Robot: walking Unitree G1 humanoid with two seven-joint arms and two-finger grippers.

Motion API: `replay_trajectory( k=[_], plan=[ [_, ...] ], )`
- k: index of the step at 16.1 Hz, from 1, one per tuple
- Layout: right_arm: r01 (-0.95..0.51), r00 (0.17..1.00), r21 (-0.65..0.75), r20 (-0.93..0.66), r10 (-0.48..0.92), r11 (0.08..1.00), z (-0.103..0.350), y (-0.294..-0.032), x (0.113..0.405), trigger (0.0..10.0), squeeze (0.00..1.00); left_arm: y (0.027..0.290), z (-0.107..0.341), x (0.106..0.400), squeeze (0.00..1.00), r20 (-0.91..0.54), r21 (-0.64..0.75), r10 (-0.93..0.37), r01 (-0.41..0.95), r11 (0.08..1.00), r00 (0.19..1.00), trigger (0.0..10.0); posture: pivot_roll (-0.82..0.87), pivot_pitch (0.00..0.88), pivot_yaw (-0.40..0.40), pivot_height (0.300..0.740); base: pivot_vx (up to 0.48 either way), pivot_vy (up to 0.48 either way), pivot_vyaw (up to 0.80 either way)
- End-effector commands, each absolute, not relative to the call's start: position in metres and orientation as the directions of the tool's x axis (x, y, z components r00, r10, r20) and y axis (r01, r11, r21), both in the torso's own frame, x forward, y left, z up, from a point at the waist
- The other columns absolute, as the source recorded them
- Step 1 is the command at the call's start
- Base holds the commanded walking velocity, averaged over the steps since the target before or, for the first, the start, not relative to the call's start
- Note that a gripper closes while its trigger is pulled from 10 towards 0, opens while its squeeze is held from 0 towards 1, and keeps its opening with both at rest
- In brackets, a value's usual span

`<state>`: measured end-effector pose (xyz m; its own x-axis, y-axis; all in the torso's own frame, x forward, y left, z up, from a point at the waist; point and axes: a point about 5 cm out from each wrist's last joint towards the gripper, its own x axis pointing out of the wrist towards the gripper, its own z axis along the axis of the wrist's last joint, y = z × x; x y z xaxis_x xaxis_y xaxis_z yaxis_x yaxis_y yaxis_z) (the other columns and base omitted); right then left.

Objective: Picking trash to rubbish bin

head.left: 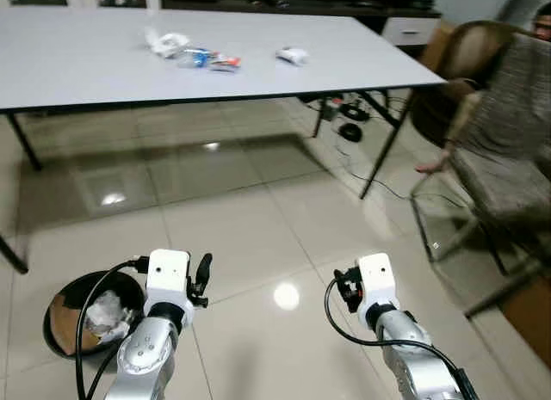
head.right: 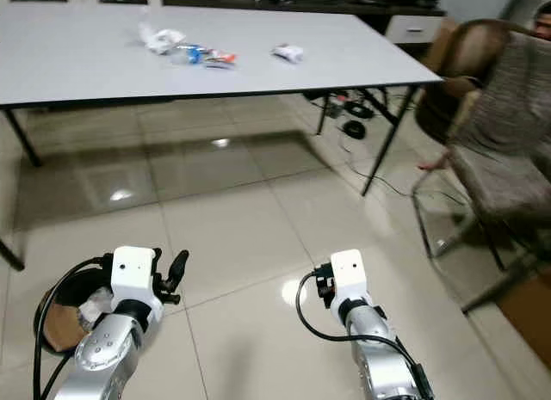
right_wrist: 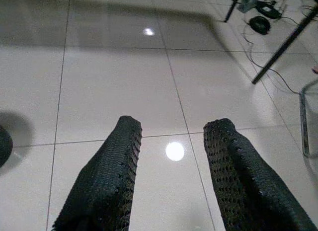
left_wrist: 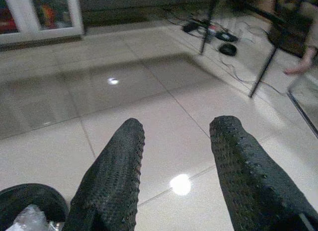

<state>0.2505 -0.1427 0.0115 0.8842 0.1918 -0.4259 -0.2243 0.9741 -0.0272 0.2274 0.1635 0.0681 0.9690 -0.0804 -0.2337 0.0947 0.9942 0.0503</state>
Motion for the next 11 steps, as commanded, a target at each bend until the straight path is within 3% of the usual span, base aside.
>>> replay_trajectory(
  k=[1, 11],
  plan=[
    [-0.226, 0.891, -0.018, -0.407, 0.199, 0.974, 0.0149, -0.1416, 0.2544, 10.0, 0.00, 0.1665, 0.0699, 0.2267, 0.00, -0.227, 0.068, -0.069, 0.086, 0.994, 0.971, 10.0, 0.07, 0.000, -0.134, 0.740, 0.446, 0.000, 0.00],
    [-0.237, 0.902, -0.023, -0.376, 0.211, 0.971, 0.0203, -0.1377, 0.2604, 10.0, 0.00, 0.1718, 0.0739, 0.2272, 0.00, -0.221, 0.082, -0.059, 0.079, 0.994, 0.974, 10.0, 0.08, 0.000, -0.122, 0.740, 0.450, 0.000, 0.00]
  ],
)
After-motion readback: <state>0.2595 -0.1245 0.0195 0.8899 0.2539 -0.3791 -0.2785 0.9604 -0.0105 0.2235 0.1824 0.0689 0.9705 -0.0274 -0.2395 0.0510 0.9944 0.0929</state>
